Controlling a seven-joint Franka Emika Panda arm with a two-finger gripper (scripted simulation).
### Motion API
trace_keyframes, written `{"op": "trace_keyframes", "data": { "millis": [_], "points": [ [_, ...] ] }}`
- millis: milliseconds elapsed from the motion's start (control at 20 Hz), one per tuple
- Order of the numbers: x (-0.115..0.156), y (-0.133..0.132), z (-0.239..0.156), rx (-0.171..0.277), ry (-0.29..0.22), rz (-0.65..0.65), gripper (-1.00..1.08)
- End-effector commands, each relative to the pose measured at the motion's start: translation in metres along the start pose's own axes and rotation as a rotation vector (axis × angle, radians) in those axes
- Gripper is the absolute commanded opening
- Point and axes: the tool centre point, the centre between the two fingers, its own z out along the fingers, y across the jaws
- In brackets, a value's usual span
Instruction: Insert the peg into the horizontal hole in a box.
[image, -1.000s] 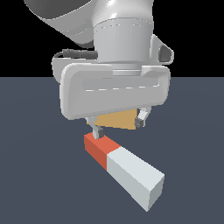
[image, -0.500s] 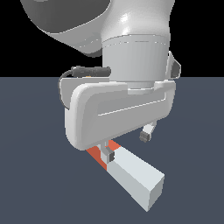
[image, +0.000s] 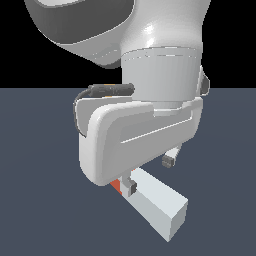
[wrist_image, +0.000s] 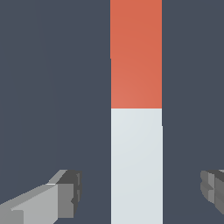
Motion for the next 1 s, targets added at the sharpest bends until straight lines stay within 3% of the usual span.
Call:
{"op": "trace_keyframes", "data": {
  "millis": [0,800,850,950],
  "points": [
    [0.0,0.0,0.001,0.0,0.0,0.0,1.0],
    [-0.001,0.001,0.05,0.0,0.0,-0.005,1.0],
    [-0.001,0.001,0.05,0.0,0.0,-0.005,-1.0],
    [-0.001,0.001,0.05,0.0,0.0,-0.005,-1.0]
  ]
}}
